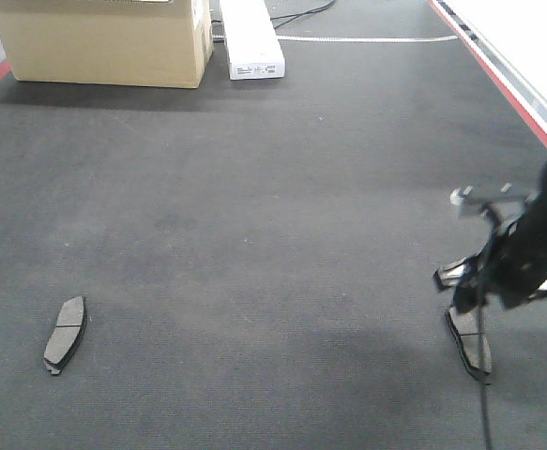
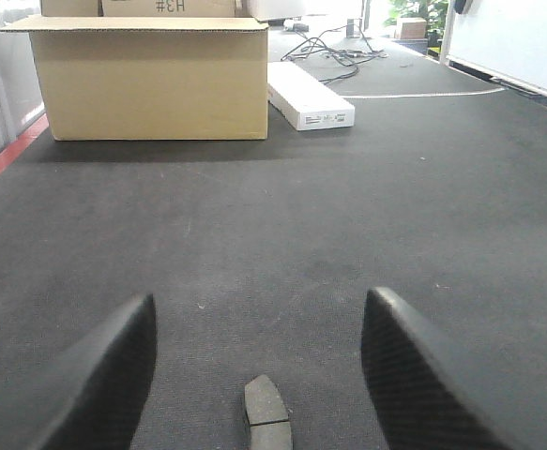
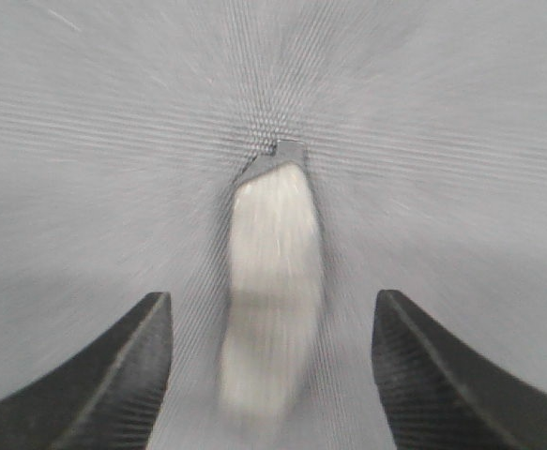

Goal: Move and align brake pads A on conveyor
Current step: 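Lower the right gripper and release its brake pad onto the belt, then raise the right gripper and back the base away from the conveyor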

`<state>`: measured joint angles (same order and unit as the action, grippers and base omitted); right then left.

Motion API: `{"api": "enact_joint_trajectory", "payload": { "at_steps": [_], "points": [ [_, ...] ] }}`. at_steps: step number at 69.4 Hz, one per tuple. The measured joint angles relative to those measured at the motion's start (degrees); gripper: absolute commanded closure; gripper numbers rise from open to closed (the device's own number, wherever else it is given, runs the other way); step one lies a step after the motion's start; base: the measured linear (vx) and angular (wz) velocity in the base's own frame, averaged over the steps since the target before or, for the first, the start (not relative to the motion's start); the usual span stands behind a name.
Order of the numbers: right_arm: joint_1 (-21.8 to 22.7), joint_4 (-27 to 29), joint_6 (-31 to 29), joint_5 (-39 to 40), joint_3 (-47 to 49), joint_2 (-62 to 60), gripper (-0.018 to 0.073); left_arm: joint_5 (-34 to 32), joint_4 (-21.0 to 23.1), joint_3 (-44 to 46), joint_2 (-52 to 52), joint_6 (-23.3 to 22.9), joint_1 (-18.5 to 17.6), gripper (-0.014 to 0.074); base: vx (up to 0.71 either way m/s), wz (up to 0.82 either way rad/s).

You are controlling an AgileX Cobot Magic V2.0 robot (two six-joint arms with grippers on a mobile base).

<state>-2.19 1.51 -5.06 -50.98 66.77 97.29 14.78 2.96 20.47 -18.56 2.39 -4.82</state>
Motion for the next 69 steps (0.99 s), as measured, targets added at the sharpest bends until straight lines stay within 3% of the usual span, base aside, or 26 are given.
{"api": "enact_joint_trajectory", "payload": {
  "at_steps": [31,69],
  "points": [
    [0.0,-1.01,2.23,-2.43,-2.4,-31.25,0.0125,0.0,0.0,0.0,0.0,0.0,0.0,0.0135,0.0,0.0],
    [0.0,-1.2,1.92,12.7,-32.38,-71.91,0.0125,0.0,0.0,0.0,0.0,0.0,0.0,0.0135,0.0,0.0]
  ]
}}
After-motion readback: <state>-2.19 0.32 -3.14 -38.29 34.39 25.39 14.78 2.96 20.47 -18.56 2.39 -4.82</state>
